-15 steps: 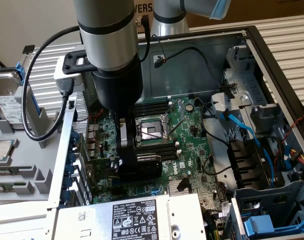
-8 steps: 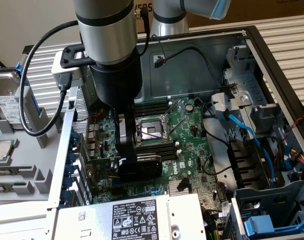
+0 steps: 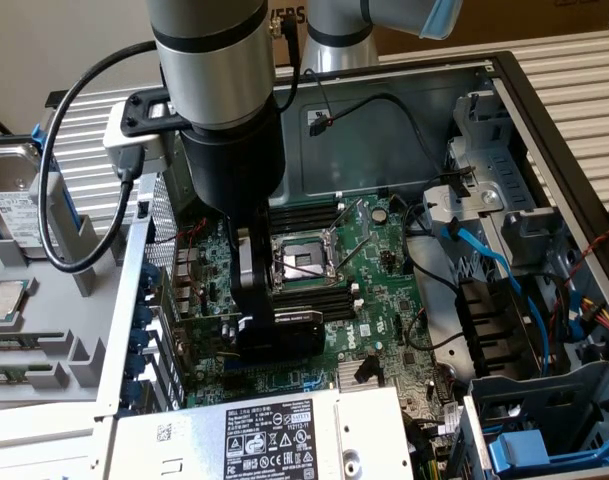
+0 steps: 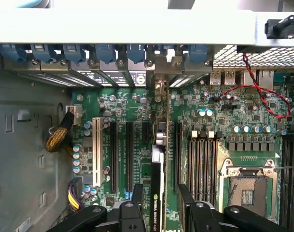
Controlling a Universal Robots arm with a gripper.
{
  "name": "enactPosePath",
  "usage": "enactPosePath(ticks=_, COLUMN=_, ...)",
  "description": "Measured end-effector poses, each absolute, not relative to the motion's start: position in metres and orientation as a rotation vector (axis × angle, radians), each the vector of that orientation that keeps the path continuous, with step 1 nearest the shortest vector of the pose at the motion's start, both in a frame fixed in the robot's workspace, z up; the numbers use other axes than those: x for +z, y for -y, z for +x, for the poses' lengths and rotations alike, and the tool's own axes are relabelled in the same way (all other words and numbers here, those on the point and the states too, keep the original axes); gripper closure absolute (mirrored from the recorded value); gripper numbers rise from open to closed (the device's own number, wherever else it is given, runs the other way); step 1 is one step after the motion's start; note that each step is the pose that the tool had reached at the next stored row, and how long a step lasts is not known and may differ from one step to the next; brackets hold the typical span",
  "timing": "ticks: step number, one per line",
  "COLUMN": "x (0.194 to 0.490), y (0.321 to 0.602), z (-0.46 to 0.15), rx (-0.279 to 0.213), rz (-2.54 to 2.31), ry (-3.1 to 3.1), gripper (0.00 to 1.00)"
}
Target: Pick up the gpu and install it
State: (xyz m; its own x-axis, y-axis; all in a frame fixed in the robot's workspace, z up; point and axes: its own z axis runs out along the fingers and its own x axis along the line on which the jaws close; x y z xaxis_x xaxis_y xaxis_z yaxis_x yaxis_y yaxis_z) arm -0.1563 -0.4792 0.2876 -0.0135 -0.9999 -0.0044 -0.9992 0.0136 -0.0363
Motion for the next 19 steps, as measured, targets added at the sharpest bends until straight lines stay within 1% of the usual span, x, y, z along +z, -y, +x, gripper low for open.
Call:
enactPosePath(ticks=3, x=0.288, y=0.479, z=-0.156, rx=-0.035, rz=-2.186, ry=-2.216, gripper=0.59)
enactPosePath(ticks=4, x=0.288, y=0.479, z=-0.156, rx=-0.035, rz=-2.186, ry=-2.216, gripper=0.68)
enactPosePath(ticks=5, x=0.288, y=0.479, z=-0.156, rx=-0.035, rz=-2.186, ry=-2.216, gripper=0.68)
enactPosePath(ticks=8, x=0.288, y=0.479, z=-0.156, rx=-0.035, rz=-2.186, ry=-2.216, gripper=0.86)
enactPosePath(ticks=9, x=0.288, y=0.479, z=-0.156, rx=-0.035, rz=-2.186, ry=-2.216, gripper=0.89)
enactPosePath(ticks=19, x=0.282, y=0.475, z=-0.176, rx=-0.036, rz=-2.187, ry=-2.216, gripper=0.89)
